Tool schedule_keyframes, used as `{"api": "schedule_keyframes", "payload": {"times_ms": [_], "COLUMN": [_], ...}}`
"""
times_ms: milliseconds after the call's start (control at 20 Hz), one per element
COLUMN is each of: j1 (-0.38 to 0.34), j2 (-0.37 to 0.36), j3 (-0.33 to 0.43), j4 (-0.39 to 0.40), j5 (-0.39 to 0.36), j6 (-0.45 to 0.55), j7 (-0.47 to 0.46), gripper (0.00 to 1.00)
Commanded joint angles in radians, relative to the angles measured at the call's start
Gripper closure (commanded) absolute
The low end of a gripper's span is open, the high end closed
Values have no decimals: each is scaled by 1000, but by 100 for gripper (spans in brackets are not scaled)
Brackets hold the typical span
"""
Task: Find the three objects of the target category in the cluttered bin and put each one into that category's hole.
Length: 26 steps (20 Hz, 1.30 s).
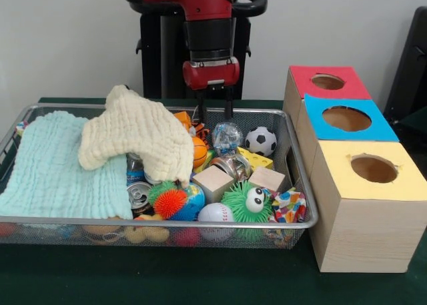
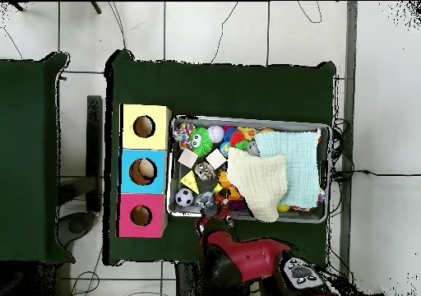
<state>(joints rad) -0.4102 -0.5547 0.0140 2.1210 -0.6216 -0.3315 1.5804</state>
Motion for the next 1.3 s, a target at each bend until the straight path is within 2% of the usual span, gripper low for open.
{"api": "schedule_keyframes", "payload": {"times_ms": [50,600,1000,1300], "j1": [12,42,79,120], "j2": [65,63,91,127], "j3": [-6,-73,-121,-181], "j4": [-138,-160,-175,-202], "j5": [26,21,23,40], "j6": [-63,-62,-54,-92], "j7": [135,105,97,94], "gripper": [0,0,0,0]}}
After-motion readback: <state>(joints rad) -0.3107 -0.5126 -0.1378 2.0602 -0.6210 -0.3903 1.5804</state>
